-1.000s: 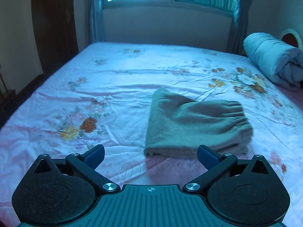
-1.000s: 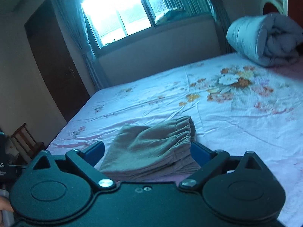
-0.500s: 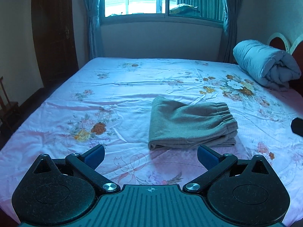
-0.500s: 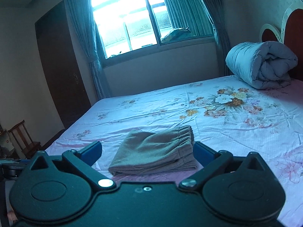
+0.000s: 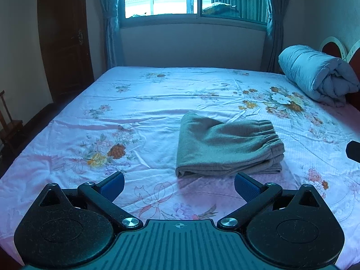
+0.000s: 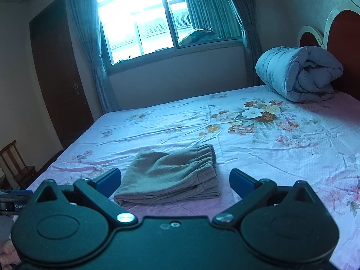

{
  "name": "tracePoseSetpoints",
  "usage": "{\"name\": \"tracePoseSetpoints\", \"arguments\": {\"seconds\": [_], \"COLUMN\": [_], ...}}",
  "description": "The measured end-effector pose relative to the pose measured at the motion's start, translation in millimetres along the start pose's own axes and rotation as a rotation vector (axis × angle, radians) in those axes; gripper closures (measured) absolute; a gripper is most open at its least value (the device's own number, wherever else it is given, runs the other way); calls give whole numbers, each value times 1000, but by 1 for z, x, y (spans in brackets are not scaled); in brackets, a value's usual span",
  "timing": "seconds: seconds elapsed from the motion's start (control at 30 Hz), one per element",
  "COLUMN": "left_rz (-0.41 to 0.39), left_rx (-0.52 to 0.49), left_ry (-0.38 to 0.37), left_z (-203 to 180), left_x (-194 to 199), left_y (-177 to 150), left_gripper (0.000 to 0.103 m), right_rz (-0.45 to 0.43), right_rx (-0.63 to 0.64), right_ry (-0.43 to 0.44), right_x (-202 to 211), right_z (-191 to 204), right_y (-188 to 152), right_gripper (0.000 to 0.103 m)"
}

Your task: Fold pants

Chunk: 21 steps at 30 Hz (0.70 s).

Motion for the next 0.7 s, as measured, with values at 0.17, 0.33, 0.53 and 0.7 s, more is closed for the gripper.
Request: {"name": "tracePoseSetpoints", "arguments": {"seconds": [0.17, 0.33, 0.53, 0.7], "left_rz": [-4, -3, -3, -11], "left_rx": [-11, -10, -10, 1], "left_ry": [1, -8, -9, -41], "left_z": [-3, -5, -4, -6], "left_x": [0, 0, -1, -2], "left_y": [1, 0, 0, 0], "left_gripper": [0, 0, 0, 0], "right_rz": [7, 13, 22, 25], "right_rx": [-19, -21, -29, -32], "right_ry": [-15, -5, 6, 14], "right_x": [-2, -3, -4, -4], "right_z": [-6, -5, -4, -4], "right_y": [0, -2, -3, -4], "right_gripper": [6, 6, 6, 6]}}
Point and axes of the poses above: each gripper's, at about its wrist camera, not at the fingertips, and x roughly against the way its jaws point, z to its left, y to its top, the point moved 8 cm from there along -x, roughly the way its jaws point, and after that the axes turned 4 degrees about -z, right-handed, at the moved point
